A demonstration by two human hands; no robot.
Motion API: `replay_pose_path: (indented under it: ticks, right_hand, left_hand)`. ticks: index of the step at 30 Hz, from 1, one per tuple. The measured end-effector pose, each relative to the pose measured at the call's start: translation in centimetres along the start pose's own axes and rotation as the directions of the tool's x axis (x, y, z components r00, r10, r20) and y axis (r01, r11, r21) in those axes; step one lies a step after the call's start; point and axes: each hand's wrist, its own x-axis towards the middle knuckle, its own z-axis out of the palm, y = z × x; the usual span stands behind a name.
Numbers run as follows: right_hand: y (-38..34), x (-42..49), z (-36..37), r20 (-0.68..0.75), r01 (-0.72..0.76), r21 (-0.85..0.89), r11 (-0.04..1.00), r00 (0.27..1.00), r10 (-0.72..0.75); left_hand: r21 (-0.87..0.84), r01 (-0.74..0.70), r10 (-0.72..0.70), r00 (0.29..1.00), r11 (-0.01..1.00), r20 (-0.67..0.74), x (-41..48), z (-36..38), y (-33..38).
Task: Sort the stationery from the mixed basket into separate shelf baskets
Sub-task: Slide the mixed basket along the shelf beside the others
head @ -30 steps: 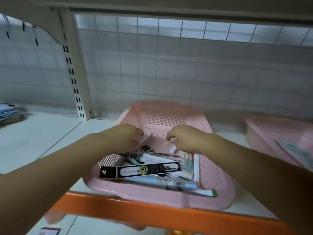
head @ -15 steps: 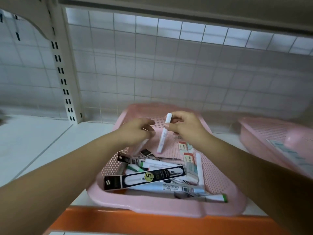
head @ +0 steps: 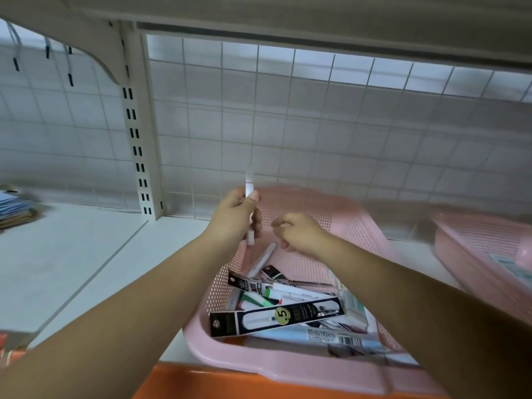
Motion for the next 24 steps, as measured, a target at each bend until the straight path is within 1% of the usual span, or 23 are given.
replay_pose_path:
  ticks: [1,3,4,5,7,10,12,14,17,19,22,24]
  right_hand:
    - [0.0,0.0,0.6,0.069,-0.018,-0.009,1.000,0.997,0.019]
    - [0.3,-0.1,1.7,0.185,-0.031,-0.096,0.995,0.982,0.049]
    - [0.5,-0.1,2.3,0.218,-0.034,-0.140,0.990,0.974,0.064]
    - [0.7,-0.1,2.6,0.225,-0.041,-0.142,0.989,0.972,0.072]
    - [0.7,-0.1,2.7,0.188,-0.075,-0.049,0.996,0.979,0.083]
    - [0.1,0.0,1.4,0.015,-0.093,0.135,0.986,0.996,0.092]
    - [-0.4,-0.1,0.3,-0.071,-0.050,0.306,0.951,0.995,0.075]
    - [-1.0,-0.4,-0.3,-0.093,0.025,0.440,0.898,0.995,0.018]
    - [-1.6,-1.3,-0.6,-0.072,0.101,0.477,0.873,0.995,-0.076]
    - [-1.7,-1.8,-0.7,-0.066,0.121,0.493,0.862,0.993,-0.102]
    - [-1.6,-2.0,-1.2,-0.055,0.128,0.460,0.879,0.992,-0.115]
    - [-1.6,-1.9,-1.4,-0.035,0.153,0.349,0.925,0.988,-0.150]
  left_hand:
    - [-0.024,0.003,-0.003,1.000,1.000,0.007,0.0,0.0,0.0]
    - [-0.014,-0.007,0.007,1.000,1.000,0.005,0.0,0.0,0.0]
    - [0.003,-0.012,0.012,1.000,1.000,0.000,0.1,0.0,0.0]
    - [0.018,-0.012,0.012,1.000,1.000,-0.007,0.2,-0.1,-0.1]
    - [0.050,0.007,-0.006,1.000,0.999,-0.016,0.3,-0.1,-0.1]
    - [0.089,0.030,-0.028,0.999,0.996,-0.027,0.3,0.1,-0.1]
    - [0.036,0.048,-0.046,0.998,0.998,-0.051,0.3,0.1,0.0]
    - [-0.002,0.094,-0.094,0.995,0.996,-0.027,0.3,0.1,0.2]
    - [0.061,0.136,-0.142,0.985,0.989,0.096,0.2,0.2,0.2]
    - [0.062,0.164,-0.172,0.971,0.985,0.168,0.2,0.3,0.2]
    - [0.065,0.168,-0.178,0.967,0.984,0.180,0.2,0.3,0.3]
    - [0.117,0.146,-0.163,0.975,0.982,0.151,0.2,0.3,0.2]
